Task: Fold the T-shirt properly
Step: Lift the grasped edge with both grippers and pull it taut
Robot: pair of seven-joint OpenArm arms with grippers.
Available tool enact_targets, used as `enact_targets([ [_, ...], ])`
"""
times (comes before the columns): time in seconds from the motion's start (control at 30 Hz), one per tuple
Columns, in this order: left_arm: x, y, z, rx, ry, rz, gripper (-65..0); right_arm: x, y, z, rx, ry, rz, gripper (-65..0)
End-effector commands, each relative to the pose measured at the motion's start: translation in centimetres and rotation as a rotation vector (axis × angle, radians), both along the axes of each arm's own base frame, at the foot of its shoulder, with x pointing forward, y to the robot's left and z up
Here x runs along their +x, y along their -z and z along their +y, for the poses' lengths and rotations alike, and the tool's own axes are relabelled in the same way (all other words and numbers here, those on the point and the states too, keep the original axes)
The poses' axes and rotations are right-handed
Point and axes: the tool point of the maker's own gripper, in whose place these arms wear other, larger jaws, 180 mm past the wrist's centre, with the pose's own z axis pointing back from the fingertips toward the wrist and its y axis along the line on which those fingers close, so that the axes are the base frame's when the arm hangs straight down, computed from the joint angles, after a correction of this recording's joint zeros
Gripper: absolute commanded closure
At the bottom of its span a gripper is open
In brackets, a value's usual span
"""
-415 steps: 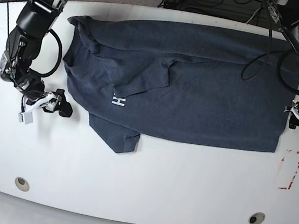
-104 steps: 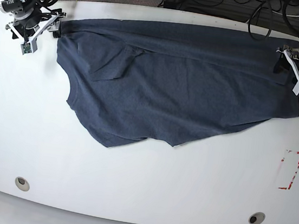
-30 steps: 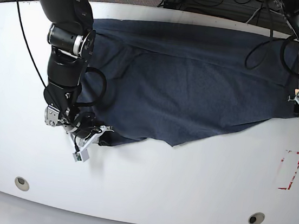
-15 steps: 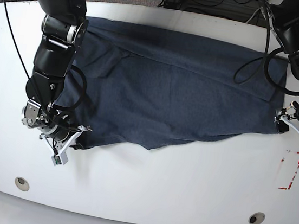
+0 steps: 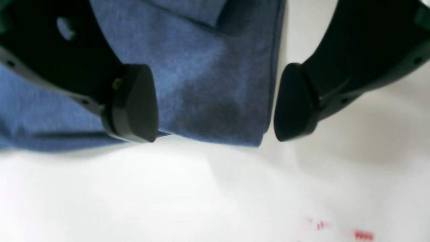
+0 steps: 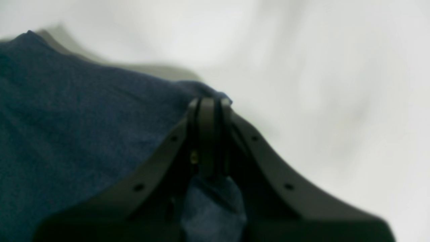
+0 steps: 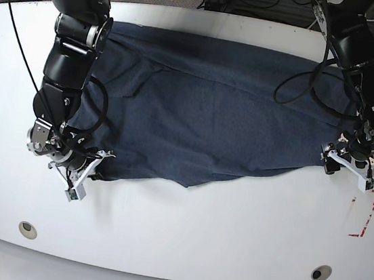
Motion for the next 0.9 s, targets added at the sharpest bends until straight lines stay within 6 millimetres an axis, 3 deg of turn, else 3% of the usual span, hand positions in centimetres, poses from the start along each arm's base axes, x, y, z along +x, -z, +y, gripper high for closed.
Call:
enact_targets([
  [0.0,1.0,-2.1,1.3,0.028,-0.032,-0.066,-50.7,1.1,-1.8,0.0,0.012,0.001,-0.053,0.0],
  [0.1,1.1,-1.9,1.4,0.026,-0.036,-0.072,-50.7,0.9,-1.6,0.0,0.012,0.001,-0.048,0.0],
  [0.47,1.9,2.8,2.4,0.001,-0.059,0.025,-50.6,0.8,-1.3,0.0,0.007,0.0,-0.042,0.0],
  [0.6,2.2,2.7,2.3,-0.002,-0.058,0.013,-49.4,0.8,-1.3,-0.1,0.004,0.001,-0.041,0.0],
  [0.67,2.2,2.7,2.3,-0.002,-0.058,0.01,-41.9,0.7,-1.3,-0.1,0.004,0.001,-0.04,0.0],
  [0.73,2.2,2.7,2.3,-0.002,-0.058,0.01,-28.9,0.3,-0.8,-0.2,0.002,0.002,-0.031,0.0],
  [0.8,2.2,2.7,2.3,-0.002,-0.058,0.01,-11.7,0.1,-0.6,-0.2,0.006,0.003,-0.028,0.0],
  [0.87,2.2,2.7,2.3,-0.002,-0.058,0.01,-0.7,0.0,-0.5,-0.3,0.005,0.003,-0.027,0.0],
])
